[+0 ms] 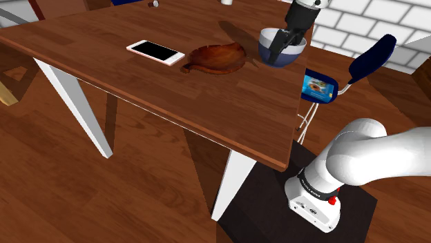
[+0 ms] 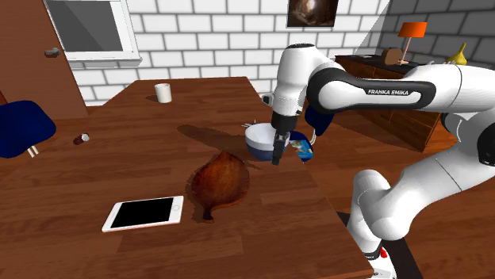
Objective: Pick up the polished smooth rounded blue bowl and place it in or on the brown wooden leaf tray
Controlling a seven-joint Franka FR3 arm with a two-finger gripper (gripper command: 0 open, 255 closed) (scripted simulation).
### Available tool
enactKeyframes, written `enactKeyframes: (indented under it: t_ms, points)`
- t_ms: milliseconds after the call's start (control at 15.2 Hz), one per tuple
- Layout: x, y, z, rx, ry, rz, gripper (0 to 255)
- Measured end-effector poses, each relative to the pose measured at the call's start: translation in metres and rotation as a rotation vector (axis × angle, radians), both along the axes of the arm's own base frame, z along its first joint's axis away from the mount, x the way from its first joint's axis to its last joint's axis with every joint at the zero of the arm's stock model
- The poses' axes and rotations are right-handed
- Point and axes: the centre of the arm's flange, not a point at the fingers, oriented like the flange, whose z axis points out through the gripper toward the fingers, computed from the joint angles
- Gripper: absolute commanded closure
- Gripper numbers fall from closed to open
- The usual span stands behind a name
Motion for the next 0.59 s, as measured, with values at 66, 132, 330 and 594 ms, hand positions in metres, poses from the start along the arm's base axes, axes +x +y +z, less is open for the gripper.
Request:
enactKeyframes:
  t_ms: [66,132,330,594]
  points:
    - [0.0,0.0,0.0,0.0,0.0,0.0,0]
    - [0.006,0.002,0.006,-0.008,0.017,0.005,0]
    - [0.035,0.01,0.038,-0.051,0.113,0.029,0]
    - [0.058,0.02,0.053,-0.084,0.195,0.048,0]
